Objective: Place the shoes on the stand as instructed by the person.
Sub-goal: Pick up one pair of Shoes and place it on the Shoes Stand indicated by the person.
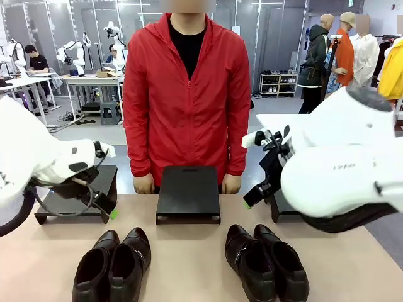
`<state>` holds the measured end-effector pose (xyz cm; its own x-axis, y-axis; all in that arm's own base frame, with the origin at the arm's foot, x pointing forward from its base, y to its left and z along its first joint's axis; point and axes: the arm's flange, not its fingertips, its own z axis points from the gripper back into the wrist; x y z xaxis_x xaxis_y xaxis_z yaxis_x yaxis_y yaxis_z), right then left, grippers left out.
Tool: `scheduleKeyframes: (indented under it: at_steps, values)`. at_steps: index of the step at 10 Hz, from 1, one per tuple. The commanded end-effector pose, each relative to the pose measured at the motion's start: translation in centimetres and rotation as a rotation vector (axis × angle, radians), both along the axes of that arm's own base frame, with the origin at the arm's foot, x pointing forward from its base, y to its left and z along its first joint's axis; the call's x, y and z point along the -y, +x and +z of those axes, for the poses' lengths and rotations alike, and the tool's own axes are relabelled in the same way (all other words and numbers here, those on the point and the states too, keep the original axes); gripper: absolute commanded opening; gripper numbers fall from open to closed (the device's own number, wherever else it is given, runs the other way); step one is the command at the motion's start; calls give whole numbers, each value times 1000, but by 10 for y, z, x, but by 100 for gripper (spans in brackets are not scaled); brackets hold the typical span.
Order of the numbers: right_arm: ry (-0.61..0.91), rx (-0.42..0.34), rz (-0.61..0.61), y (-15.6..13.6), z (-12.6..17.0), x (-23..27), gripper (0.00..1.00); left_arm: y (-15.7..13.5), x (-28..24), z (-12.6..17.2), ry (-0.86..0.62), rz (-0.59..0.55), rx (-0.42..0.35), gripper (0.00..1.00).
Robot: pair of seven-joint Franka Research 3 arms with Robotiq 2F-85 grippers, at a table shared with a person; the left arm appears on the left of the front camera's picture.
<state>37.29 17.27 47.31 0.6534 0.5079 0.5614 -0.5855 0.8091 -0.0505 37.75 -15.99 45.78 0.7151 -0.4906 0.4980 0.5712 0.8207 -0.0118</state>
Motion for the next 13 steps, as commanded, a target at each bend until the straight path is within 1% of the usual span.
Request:
scheduleKeyframes:
  at_steps: [1,2,3,4,5,6,7,8,9,10,11,12,13]
  values:
    - [142,-104,10,-5,19,29,100,-6,-22,35,-152,-30,-104,100]
    - [261,-161,-4,-13,37,56,100,-15,-43,64,-303,-48,-150,100]
    - [396,-236,-15,-22,48,89,100,-25,-71,85,-419,-53,-205,100]
    - [514,-286,2,-27,53,118,100,-29,-96,94,-517,-75,-241,100]
    - [647,-323,23,-34,53,152,100,-35,-123,99,-598,-74,-295,100]
    - [722,-338,14,-45,51,180,100,-44,-154,102,-709,-80,-309,100]
    - [778,-352,28,-65,49,209,100,-59,-184,102,-786,-62,-315,100]
    - [839,-319,43,-94,46,239,100,-78,-218,102,-872,-43,-281,100]
    - [905,-276,45,-123,43,269,100,-95,-250,96,-930,-16,-264,100]
    - [968,-231,11,-152,35,301,100,-117,-284,89,-990,3,-250,100]
    - [1040,-175,-19,-181,24,333,100,-141,-319,82,-1062,31,-199,100]
    - [1067,-153,-47,-204,12,352,100,-164,-346,74,-1110,80,-177,100]
    - [1088,-109,-73,-225,3,365,100,-185,-371,63,-1156,136,-143,100]
